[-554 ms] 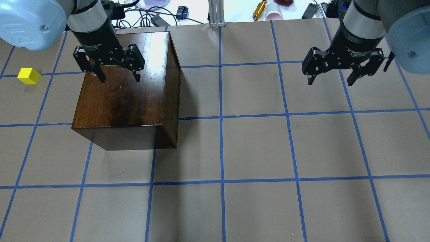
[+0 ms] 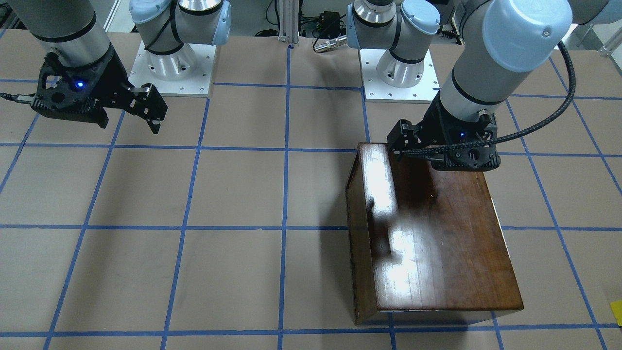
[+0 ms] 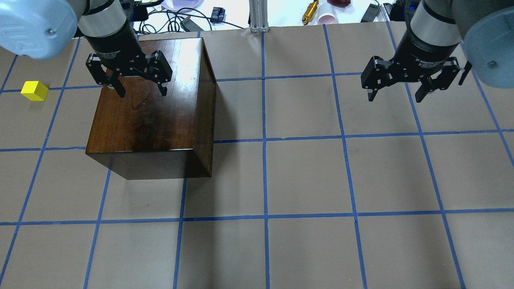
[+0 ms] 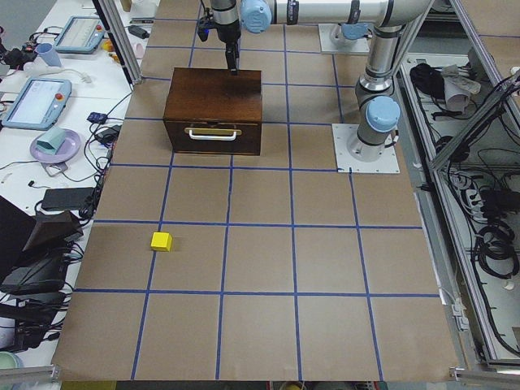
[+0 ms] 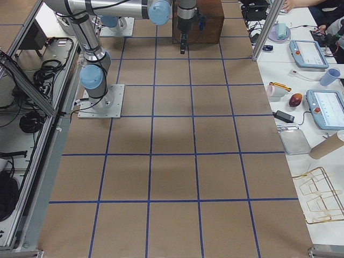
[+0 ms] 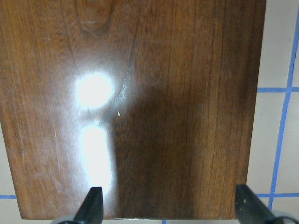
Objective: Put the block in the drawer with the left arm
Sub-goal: 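Move the left gripper off the cabinet top toward the drawer handle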
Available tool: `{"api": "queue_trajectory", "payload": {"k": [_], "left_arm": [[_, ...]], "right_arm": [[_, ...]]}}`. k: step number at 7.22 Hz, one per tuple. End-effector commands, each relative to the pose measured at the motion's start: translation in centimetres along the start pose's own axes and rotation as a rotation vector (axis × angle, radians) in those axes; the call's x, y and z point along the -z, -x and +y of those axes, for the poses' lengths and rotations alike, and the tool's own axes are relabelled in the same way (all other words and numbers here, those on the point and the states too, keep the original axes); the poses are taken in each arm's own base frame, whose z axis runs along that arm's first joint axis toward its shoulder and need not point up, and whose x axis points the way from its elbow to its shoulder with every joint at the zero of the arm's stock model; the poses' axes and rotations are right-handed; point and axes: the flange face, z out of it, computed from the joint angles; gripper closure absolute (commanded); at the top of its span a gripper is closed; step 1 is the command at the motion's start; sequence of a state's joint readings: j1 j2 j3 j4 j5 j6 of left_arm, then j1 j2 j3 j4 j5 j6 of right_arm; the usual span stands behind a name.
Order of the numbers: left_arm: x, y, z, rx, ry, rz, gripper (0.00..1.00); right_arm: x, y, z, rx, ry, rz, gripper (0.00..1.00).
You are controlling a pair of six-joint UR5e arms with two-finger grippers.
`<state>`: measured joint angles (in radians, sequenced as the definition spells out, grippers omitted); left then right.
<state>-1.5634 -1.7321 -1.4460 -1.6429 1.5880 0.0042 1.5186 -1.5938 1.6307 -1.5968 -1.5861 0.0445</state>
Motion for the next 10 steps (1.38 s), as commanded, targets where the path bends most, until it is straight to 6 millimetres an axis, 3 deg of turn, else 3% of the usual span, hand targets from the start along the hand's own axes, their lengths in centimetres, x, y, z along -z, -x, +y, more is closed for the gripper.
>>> {"api": "queue_trajectory", "payload": {"k": [1, 8, 9, 10], "left_arm": [[0.5, 0.4, 0.0, 0.009, -0.018, 0.001, 0.0], [1.0, 1.1, 0.4, 0.027, -0.033, -0.004, 0.0], [1.4, 2.1, 0.2, 0.033, -0.04, -0.007, 0.0], [1.8, 4.6, -0.3, 0.078, -0.047, 0.008, 0.0]], "right_arm": [[0.0, 0.0, 0.0, 0.0, 0.0, 0.0, 0.0], [0.0, 0.0, 0.0, 0.0, 0.0, 0.0, 0.0], [0.0, -0.1, 0.0, -0.002, 0.0, 0.0, 0.0], [0.0, 0.0, 0.0, 0.0, 0.0, 0.0, 0.0]]}}
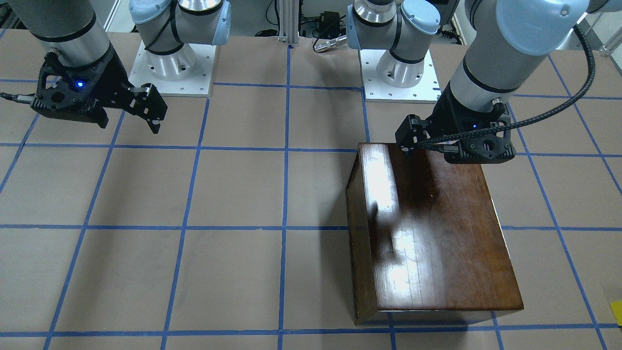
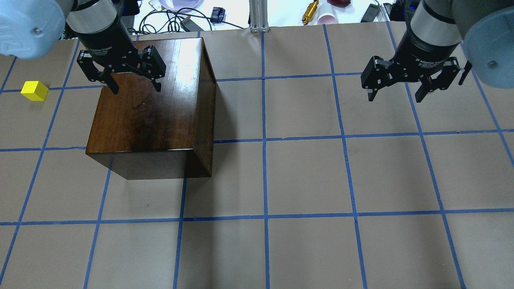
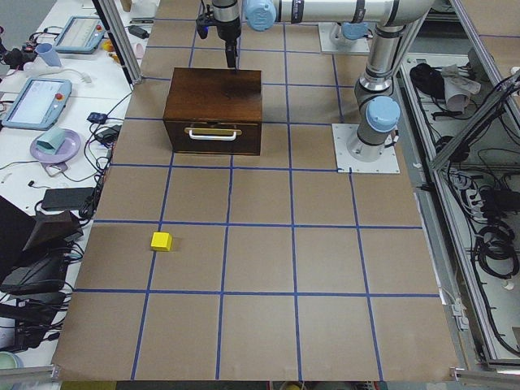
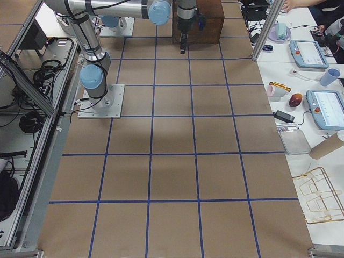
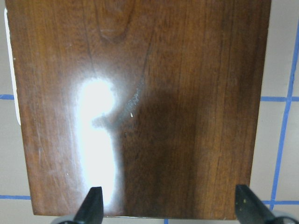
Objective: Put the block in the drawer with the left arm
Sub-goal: 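Move the left gripper off the cabinet top toward the drawer handle, then lower the left gripper and hook the white drawer handle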
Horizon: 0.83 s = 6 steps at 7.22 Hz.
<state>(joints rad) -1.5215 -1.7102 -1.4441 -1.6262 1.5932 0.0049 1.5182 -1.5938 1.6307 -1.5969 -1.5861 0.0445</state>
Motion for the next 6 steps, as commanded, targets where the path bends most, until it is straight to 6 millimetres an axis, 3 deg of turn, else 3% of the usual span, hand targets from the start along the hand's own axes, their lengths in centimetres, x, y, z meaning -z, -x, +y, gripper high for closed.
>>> {"api": "queue_trajectory", "payload": {"k": [1, 4, 6], "left_arm": [[1.1, 5.5, -1.2, 0.091, -0.02, 0.042, 0.0], [1.7, 15.0, -3.3, 0.03, -0.063, 0.117, 0.0], [-0.2, 21.6, -4.3, -0.025, -0.074, 0.149, 0.0]], "right_arm": [[0.0, 0.0, 0.0, 0.0, 0.0, 0.0, 0.0], [0.0, 0.0, 0.0, 0.0, 0.0, 0.0, 0.0], [0.0, 0.0, 0.0, 0.0, 0.0, 0.0, 0.0]]}}
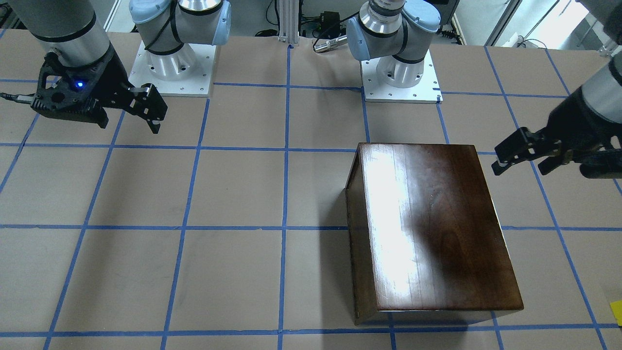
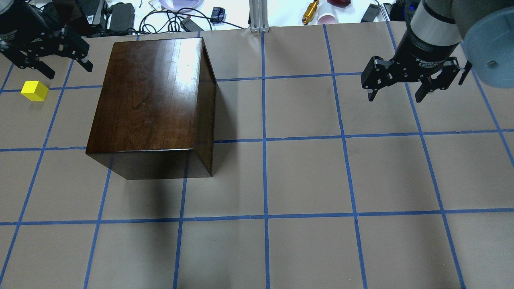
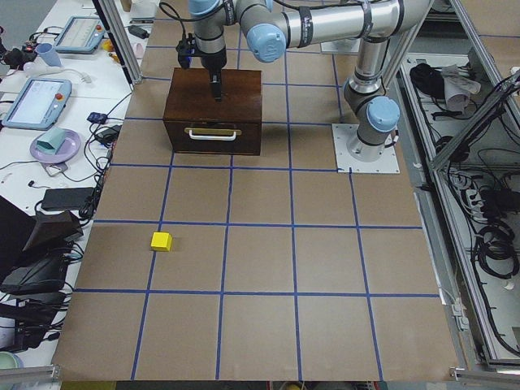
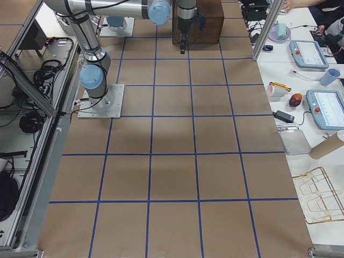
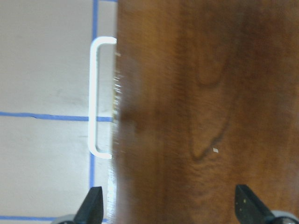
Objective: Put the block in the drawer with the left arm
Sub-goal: 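Lower the left gripper and hook the white drawer handle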
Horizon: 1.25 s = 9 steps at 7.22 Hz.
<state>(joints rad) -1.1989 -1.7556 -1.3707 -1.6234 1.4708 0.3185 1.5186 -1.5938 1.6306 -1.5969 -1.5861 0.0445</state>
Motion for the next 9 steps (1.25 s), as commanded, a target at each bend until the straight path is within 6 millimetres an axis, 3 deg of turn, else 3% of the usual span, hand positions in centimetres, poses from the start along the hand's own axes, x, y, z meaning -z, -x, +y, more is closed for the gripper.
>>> {"api": "queue_trajectory", "payload": {"k": [1, 2, 5, 9], "left_arm": [[-2.3, 6.3, -1.8, -0.077, -0.019, 0.042, 0.0], [-3.9, 8.1, -3.0, -0.116, -0.029, 0.04, 0.0], [-10.2, 9.8, -5.5, -0.248, -0.007, 0.117, 0.0], [-15.3, 9.8, -5.6, -0.251, 0.042, 0.212, 0.0]], "right_arm": [[0.0, 0.0, 0.0, 0.0, 0.0, 0.0, 0.0], [0.0, 0.0, 0.0, 0.0, 0.0, 0.0, 0.0], [-0.1, 0.0, 0.0, 0.0, 0.002, 0.0, 0.0], [-0.1, 0.0, 0.0, 0.0, 0.002, 0.0, 0.0]]}}
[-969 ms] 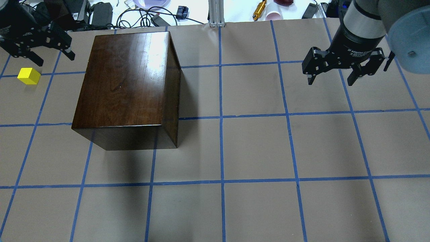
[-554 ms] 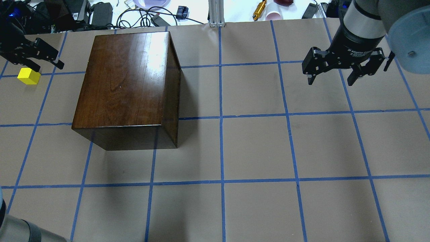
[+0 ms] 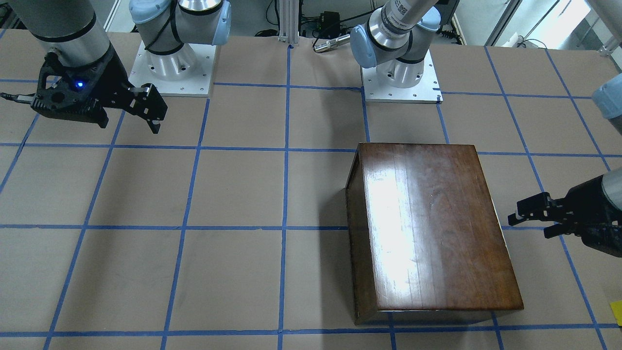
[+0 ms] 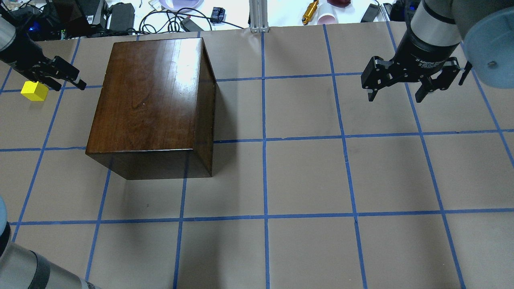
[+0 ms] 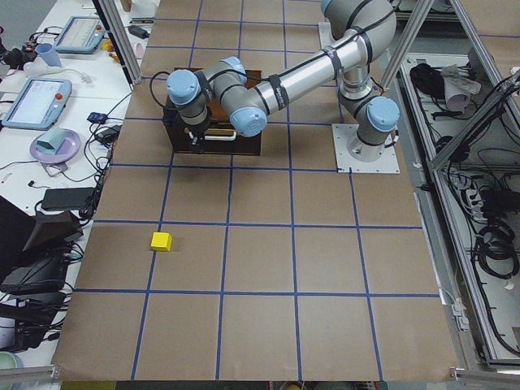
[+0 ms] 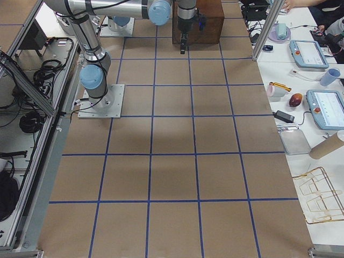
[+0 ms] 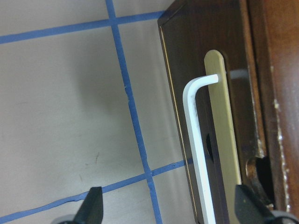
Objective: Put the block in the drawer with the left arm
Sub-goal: 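Lower the left gripper and hook the white drawer handle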
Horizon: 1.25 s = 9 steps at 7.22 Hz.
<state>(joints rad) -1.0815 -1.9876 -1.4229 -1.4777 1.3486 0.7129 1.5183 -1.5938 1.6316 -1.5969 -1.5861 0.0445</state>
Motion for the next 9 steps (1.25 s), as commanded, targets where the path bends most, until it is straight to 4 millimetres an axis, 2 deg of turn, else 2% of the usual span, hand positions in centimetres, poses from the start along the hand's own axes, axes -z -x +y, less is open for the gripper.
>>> {"api": "queue_trajectory", "payload": {"k": [1, 9], "left_arm": [[-2.1, 0.3, 0.0, 0.007, 0.01, 0.046, 0.0], [-5.3, 1.7, -0.5, 0.015, 0.056, 0.073, 0.0]], "right_arm": [[0.0, 0.0, 0.0, 0.0, -0.001, 0.0, 0.0], [0.0, 0.0, 0.0, 0.0, -0.001, 0.0, 0.0]]}}
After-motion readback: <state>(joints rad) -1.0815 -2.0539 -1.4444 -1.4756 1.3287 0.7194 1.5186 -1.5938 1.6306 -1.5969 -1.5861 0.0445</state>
